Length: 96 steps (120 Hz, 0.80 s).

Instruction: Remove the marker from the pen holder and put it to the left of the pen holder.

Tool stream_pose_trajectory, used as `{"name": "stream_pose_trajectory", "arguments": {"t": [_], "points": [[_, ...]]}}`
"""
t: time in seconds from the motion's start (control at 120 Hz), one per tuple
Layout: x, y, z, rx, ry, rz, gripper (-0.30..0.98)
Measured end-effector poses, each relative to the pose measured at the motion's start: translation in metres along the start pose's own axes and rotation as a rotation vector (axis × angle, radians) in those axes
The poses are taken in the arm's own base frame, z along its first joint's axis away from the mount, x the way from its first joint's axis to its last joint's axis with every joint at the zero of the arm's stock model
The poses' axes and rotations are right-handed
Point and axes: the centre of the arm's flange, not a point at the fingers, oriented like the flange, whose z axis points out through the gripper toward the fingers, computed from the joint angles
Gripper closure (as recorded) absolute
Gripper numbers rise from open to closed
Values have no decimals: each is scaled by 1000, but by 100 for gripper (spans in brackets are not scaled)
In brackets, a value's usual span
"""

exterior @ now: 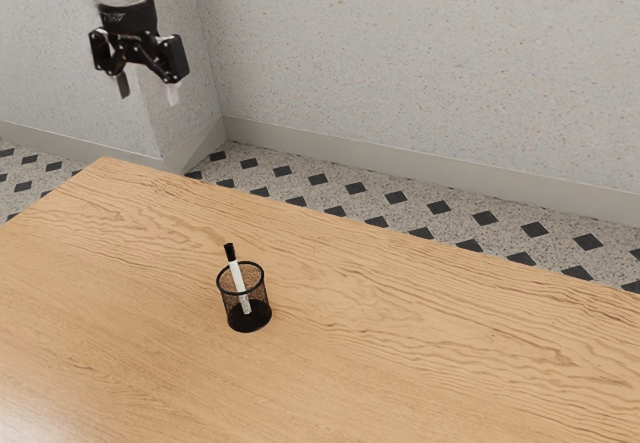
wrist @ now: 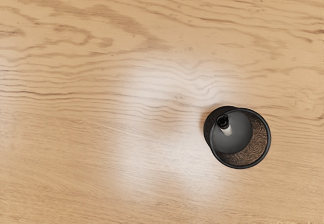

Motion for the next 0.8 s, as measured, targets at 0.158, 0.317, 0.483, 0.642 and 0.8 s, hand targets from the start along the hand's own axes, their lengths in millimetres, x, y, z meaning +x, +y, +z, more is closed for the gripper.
{"name": "stream_pose_trajectory", "arguments": {"t": [0.158, 0.317, 0.483, 0.642, 0.8], "points": [[1, -3, 3, 2, -9, -7, 2], [42, 14, 75, 10, -103, 1, 2], [71, 44, 158, 5, -175, 31, 2], [83, 61, 233, -21, -209, 31, 2], [87, 63, 266, -37, -217, 18, 2]]}}
